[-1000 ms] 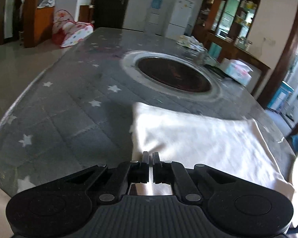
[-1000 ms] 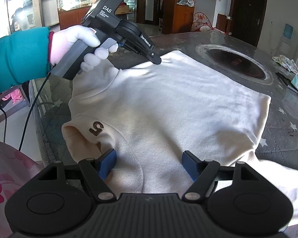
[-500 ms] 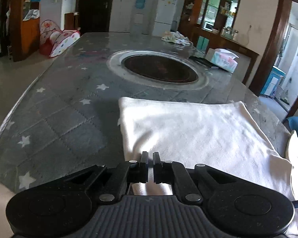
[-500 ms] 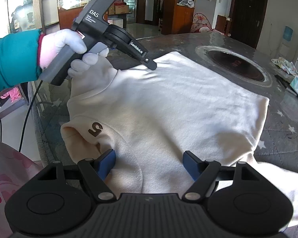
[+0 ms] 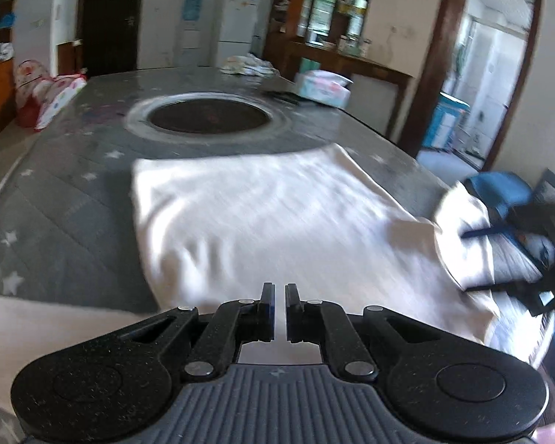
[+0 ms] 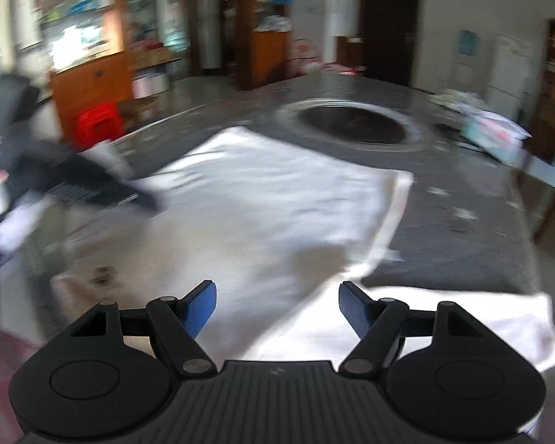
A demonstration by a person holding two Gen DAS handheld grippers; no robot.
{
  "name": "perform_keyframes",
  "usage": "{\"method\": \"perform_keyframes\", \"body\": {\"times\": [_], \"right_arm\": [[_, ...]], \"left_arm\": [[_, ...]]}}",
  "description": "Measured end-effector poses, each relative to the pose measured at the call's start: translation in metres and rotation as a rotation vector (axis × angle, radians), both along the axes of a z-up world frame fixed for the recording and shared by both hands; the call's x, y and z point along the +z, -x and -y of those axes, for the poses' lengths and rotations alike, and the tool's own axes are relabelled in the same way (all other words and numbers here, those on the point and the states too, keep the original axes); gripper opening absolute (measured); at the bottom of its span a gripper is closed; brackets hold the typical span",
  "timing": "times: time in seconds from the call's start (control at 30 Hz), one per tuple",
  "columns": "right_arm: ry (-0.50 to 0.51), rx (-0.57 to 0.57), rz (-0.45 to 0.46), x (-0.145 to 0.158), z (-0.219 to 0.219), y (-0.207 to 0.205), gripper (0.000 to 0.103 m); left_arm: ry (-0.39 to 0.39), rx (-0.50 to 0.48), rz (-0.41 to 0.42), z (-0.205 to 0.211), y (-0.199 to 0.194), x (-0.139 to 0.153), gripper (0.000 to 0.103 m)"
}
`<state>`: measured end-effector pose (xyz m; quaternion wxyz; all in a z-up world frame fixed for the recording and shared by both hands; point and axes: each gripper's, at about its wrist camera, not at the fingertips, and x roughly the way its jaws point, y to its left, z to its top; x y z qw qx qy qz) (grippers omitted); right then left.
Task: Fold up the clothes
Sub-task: 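Grasp the sleeve with the right gripper and lift it toward the sweatshirt body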
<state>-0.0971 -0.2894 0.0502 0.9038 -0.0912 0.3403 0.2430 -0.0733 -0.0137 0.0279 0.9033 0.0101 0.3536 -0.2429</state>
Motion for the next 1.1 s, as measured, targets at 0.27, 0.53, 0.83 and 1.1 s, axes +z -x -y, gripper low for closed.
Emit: {"method": "perform_keyframes", "body": {"times": [0.27, 0.53, 0.83, 1.1], "right_arm": [[-0.01, -0.213, -0.001, -0.019, 0.04, -0.032, 0.066], [0.034, -0.337, 0.007, -0.029, 0.065, -0.036, 0.065], [0.039, -0.561, 0.009, -0.03, 0.127, -0.033, 0.065], [-0.136, -0.707, -0.051, -0.037, 0.179, -0.036, 0.062]], "left_arm": [[-0.087, -0.115, 0.063, 0.022, 0.038, -0.011, 0.016], [-0.113, -0.158, 0.078, 0.023, 0.046, -0.011, 0.016], [-0.121, -0.174, 0.09, 0.025, 0.045, -0.004, 0.016], [-0.112, -0.174, 0.101, 0.03, 0.043, 0.001, 0.019]]}}
